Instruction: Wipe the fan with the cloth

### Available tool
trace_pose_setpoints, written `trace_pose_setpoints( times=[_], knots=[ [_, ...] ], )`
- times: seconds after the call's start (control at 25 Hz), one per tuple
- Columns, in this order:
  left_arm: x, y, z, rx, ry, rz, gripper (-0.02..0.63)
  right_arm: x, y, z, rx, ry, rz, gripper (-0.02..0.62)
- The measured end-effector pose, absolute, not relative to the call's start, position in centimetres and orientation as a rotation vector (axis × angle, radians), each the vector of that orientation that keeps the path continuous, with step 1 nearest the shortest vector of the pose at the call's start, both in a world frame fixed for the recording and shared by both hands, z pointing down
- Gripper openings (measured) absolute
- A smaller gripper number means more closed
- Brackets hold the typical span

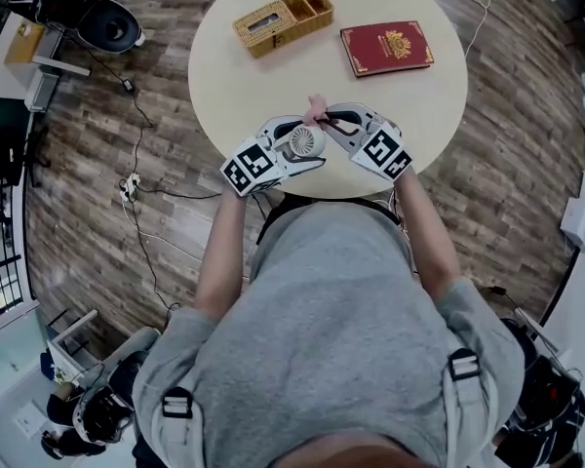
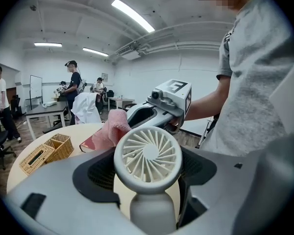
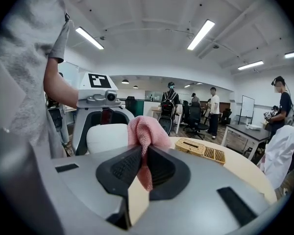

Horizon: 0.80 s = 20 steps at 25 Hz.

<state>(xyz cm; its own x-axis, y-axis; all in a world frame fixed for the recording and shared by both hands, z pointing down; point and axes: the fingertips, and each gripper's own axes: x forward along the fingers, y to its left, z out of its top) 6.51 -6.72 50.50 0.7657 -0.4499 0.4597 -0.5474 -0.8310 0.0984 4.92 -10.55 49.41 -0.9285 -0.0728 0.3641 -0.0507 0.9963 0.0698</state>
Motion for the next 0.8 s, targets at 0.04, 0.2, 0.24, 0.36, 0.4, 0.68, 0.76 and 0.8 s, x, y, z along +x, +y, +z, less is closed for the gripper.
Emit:
trace_pose_setpoints(
  times=[0.04,0.2,0.24,0.36,0.4,0.68,0.76,0.8],
  knots=[
    [6.4,-6.6,50.3,2.735,-0.788,0.624,0.382,5.1,-10.3,49.3,0.095,-2.768,-0.076,0.041],
    [5.7,-7.4,49.9,2.705,-0.821,0.615,0.382,5.5,-9.9,49.4,0.088,-2.778,-0.056,0.041],
    [5.5,-7.7,50.1,2.698,-0.829,0.622,0.382,5.7,-10.0,49.7,0.08,-2.775,-0.052,0.041],
    [4.9,-8.5,51.4,2.689,-0.857,0.664,0.383,6.3,-9.8,50.2,0.047,-2.756,-0.06,0.041],
    [4.7,-8.5,51.6,2.685,-0.864,0.674,0.383,6.4,-9.6,50.2,0.032,-2.749,-0.065,0.041],
    [4.6,-9.2,52.6,2.656,-0.895,0.732,0.383,7.2,-7.6,49.3,-0.144,-2.757,-0.007,0.041],
    [4.9,-9.2,52.9,2.652,-0.893,0.743,0.382,7.3,-7.3,49.0,-0.171,-2.767,0.004,0.041],
    [5.1,-9.1,53.0,2.651,-0.89,0.749,0.383,7.4,-7.2,48.8,-0.18,-2.774,0.009,0.041]
  ],
)
